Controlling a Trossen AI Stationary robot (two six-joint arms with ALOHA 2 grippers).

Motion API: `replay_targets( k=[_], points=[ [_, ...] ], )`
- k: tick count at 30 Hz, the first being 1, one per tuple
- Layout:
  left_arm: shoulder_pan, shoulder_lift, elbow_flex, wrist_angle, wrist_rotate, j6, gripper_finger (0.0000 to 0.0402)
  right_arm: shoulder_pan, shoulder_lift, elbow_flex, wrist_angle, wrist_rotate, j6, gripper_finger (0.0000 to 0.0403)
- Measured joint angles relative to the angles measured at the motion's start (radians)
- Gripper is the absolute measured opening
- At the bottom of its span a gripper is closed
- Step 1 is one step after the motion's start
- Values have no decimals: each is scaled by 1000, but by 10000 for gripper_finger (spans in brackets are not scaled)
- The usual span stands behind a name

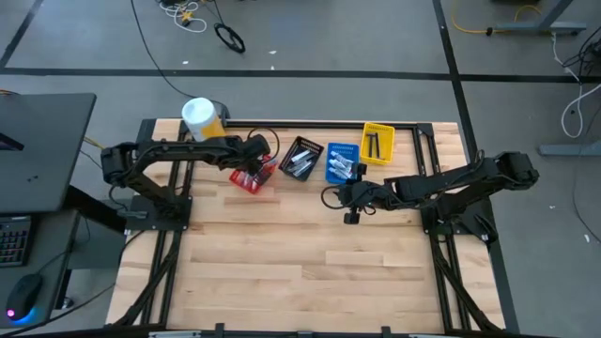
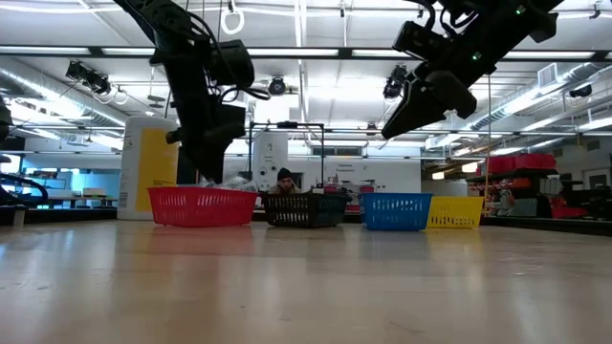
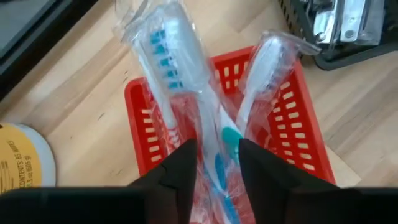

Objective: Pick & Place Travel size toiletries
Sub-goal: Put the blue toothbrush into the red bin, then return to Home Position

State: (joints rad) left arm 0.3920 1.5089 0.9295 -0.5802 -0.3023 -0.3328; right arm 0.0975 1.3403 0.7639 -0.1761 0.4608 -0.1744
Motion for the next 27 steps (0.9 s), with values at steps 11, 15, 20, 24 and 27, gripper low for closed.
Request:
replay_targets(
  k=[11, 15, 20, 24, 27],
  points=[
    [-45, -118, 19, -13, -45, -63, 155, 0, 0, 0, 5, 174, 132, 77],
    [-104, -230, 19, -15, -170, -8, 149, 0, -2, 0, 94, 142, 127, 75],
    [-186, -369, 20, -4, -312, 121, 140, 0, -58, 0, 197, -125, -5, 66],
    [-234, -471, -8, 20, -307, 251, 135, 0, -166, 0, 168, -175, -91, 65],
    [-258, -548, -81, 90, -278, 336, 133, -24, -275, 0, 80, -174, -124, 65]
  ],
)
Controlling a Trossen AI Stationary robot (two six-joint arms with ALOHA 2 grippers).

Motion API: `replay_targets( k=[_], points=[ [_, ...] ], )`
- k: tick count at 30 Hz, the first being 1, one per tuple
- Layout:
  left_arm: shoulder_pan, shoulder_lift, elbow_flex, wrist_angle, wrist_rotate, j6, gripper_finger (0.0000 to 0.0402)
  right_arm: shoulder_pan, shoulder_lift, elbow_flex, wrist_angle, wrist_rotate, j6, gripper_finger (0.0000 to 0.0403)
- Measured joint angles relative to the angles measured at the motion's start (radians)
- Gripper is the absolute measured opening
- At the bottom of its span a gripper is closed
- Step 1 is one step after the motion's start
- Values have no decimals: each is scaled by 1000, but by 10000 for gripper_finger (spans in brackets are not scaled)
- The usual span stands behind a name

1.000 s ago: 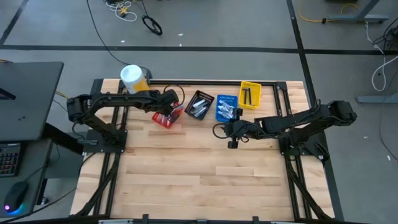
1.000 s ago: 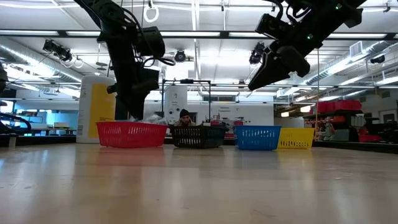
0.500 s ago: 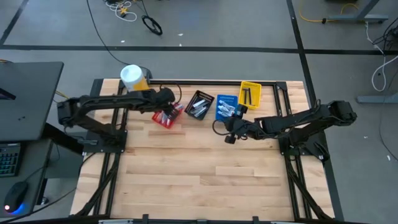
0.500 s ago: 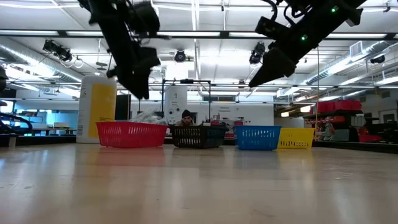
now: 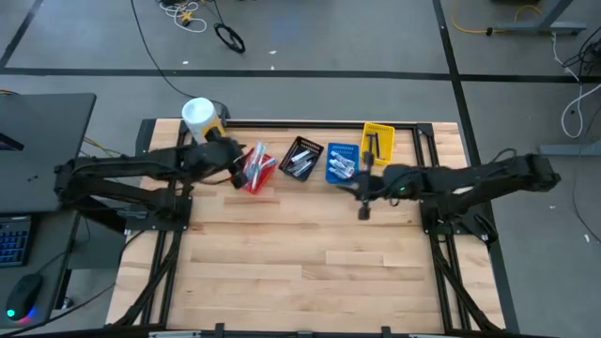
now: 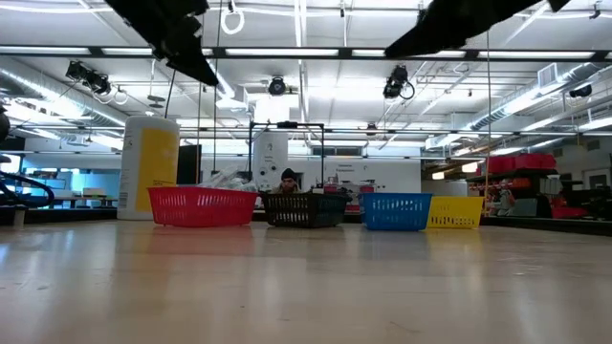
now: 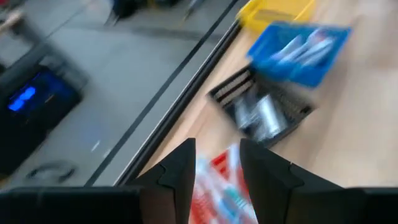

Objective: Pick & Place Travel size toiletries
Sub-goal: Return to Home Position

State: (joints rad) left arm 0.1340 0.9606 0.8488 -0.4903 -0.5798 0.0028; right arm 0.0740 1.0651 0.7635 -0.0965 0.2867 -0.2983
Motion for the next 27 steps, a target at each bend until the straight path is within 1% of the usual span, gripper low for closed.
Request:
replay_targets(
  k=[3, 6, 9, 11, 13, 18, 25, 27],
  points=[
    [-8, -93, -107, 165, 102, 47, 133, -37, -106, 0, -109, -3, 62, 64],
    [-9, -180, -243, 348, 234, 130, 133, -63, -193, -33, -139, -3, 104, 64],
    [-9, -262, -374, 525, 305, 196, 133, -81, -271, -113, -96, -65, 107, 64],
    [-9, -313, -451, 638, 311, 211, 133, -88, -323, -186, -3, -132, 110, 64],
    [-8, -359, -515, 712, 312, 208, 132, -91, -374, -258, 83, -175, 120, 64],
    [-9, -485, -620, 744, 314, 175, 132, -94, -520, -368, 99, -175, 211, 64],
    [-9, -659, -709, 742, 313, 178, 132, -94, -757, -447, 67, -186, 196, 64],
    [-9, -705, -736, 734, 316, 164, 132, -94, -822, -461, 32, -190, 197, 64]
  ],
)
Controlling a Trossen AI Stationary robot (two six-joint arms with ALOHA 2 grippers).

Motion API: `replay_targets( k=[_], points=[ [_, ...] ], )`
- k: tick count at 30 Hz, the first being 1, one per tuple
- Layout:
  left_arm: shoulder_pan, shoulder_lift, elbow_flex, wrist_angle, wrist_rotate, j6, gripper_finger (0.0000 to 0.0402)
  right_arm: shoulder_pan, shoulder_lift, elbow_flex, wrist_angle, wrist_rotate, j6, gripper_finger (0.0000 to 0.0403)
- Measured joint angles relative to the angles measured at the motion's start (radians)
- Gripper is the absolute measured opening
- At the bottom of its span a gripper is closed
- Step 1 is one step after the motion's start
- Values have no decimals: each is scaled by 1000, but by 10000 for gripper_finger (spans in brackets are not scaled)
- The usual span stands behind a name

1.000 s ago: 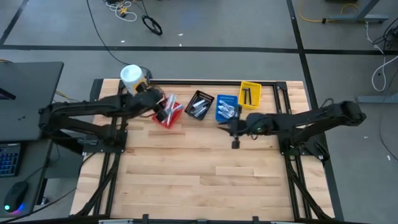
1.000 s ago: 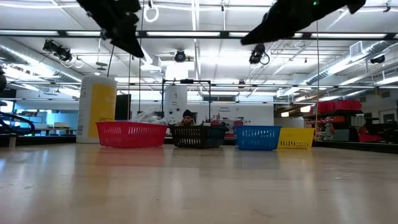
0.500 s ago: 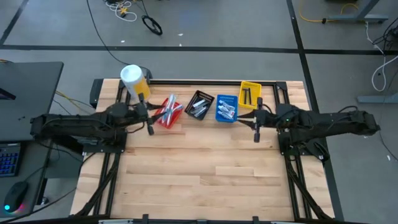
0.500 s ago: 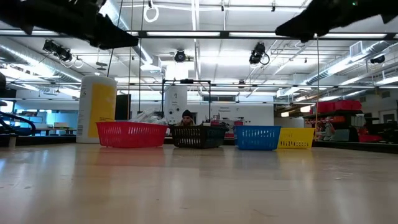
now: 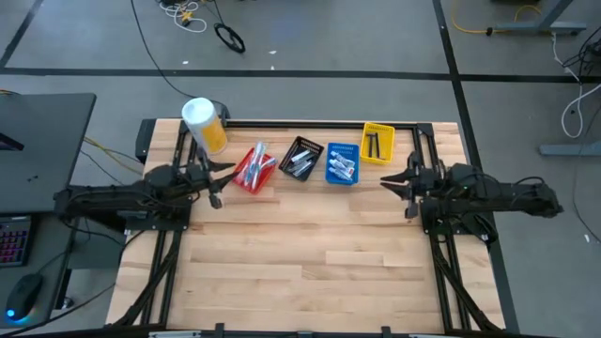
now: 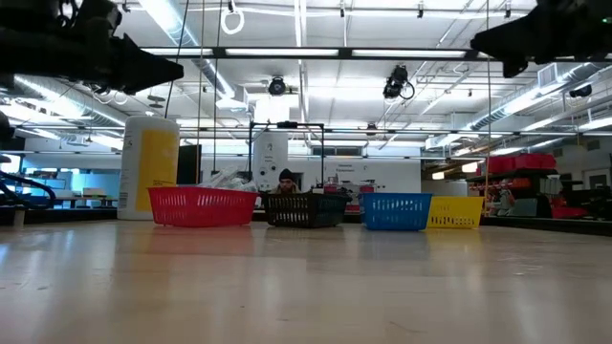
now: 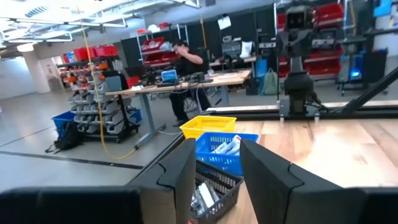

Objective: Pick & Place Travel size toiletries
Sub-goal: Return to Home Position

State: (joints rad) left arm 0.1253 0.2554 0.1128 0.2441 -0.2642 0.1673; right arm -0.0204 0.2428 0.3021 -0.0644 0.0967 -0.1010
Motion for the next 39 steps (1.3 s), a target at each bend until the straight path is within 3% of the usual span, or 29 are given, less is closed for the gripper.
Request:
replay_targets(
  k=[12, 22, 28, 39],
  points=[
    [0, -192, -104, -45, 18, -37, 132, 0, -243, -129, -52, -76, 29, 64],
    [0, -202, -104, -85, 121, -57, 132, 0, -243, -180, -13, -72, 33, 64],
    [0, -202, -105, -134, 122, -78, 132, 0, -243, -293, 157, 4, 40, 64],
    [0, -196, -105, -198, 156, -84, 132, 0, -235, -292, 159, 124, 60, 64]
  ],
)
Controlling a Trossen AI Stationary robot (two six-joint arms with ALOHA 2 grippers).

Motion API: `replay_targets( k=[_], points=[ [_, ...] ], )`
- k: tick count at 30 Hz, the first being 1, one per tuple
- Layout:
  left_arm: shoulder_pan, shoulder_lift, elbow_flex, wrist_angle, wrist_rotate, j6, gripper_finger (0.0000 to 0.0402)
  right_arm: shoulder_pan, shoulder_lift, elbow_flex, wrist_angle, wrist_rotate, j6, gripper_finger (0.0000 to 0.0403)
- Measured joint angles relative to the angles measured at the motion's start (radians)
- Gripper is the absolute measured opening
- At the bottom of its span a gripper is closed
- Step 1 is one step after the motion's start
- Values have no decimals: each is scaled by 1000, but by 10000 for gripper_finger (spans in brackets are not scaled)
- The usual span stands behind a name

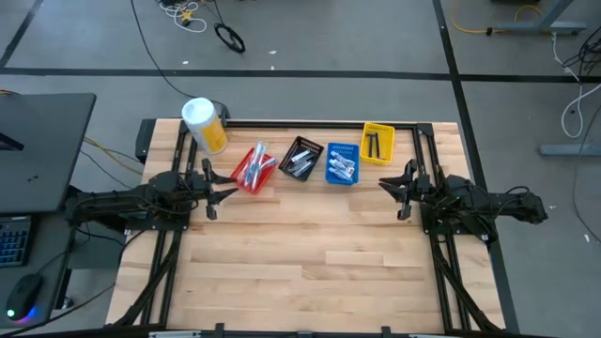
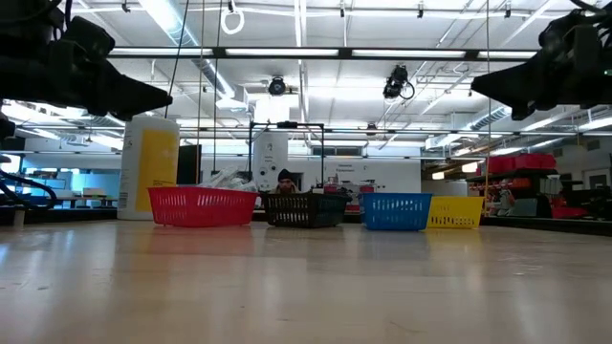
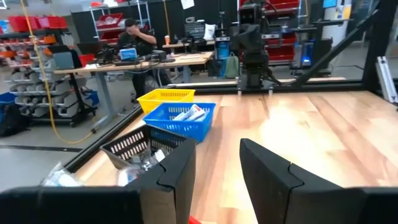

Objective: Pick & Place Travel size toiletries
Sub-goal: Return to Home Position

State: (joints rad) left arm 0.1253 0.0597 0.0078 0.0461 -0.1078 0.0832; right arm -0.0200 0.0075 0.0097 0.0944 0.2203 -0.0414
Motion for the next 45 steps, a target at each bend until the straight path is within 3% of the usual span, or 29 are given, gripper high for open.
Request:
replay_targets(
  k=[9, 45],
  points=[
    [0, 0, 0, -1, -2, -71, 132, 0, 1, 0, 0, 40, 0, 64],
    [0, 0, -1, 17, -6, -69, 133, 0, 1, 0, -1, 39, 0, 64]
  ],
)
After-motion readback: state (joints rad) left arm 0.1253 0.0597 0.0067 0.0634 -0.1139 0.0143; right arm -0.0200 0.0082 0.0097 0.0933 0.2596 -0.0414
